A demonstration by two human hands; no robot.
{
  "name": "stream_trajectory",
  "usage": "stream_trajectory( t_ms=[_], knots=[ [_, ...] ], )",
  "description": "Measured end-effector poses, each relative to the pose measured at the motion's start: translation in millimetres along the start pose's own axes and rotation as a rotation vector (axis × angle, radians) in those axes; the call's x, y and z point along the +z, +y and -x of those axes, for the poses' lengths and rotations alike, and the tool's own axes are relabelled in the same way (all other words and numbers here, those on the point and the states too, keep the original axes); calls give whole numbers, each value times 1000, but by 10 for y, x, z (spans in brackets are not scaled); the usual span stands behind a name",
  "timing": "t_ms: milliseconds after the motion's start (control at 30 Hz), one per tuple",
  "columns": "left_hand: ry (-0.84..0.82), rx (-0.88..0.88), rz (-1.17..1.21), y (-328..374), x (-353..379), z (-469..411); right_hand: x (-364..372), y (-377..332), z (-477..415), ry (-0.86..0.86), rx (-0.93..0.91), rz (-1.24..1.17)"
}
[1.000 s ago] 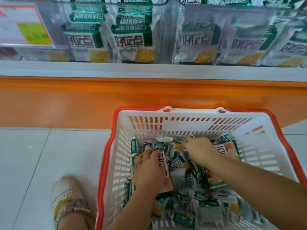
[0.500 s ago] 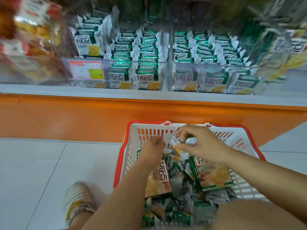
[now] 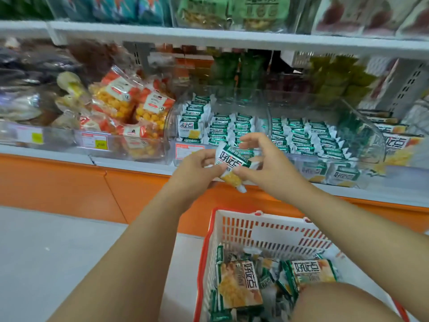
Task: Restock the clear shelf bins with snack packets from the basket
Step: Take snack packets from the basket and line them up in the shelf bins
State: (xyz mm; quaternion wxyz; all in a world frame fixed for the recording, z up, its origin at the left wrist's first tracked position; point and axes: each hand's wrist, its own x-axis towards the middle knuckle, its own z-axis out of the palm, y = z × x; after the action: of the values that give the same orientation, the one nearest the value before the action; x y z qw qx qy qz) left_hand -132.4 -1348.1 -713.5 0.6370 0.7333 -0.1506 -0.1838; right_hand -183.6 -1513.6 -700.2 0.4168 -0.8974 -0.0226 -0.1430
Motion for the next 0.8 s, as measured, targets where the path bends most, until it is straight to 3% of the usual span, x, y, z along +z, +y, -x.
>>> stream_trajectory(
  t_ms=[133, 367, 567, 800],
  knots=[
    [143, 33, 78, -43, -211, -57, 167, -164, -240, 30, 95, -106],
    [436, 29, 9, -107, -531, -301, 432, -170, -947, 201, 16, -3],
    [435, -53, 61, -254, -543, -433, 873, -35, -1561, 143, 2, 158],
    [349, -81, 86, -352, -546, -497, 999, 98, -1670, 112, 32, 458]
  ],
)
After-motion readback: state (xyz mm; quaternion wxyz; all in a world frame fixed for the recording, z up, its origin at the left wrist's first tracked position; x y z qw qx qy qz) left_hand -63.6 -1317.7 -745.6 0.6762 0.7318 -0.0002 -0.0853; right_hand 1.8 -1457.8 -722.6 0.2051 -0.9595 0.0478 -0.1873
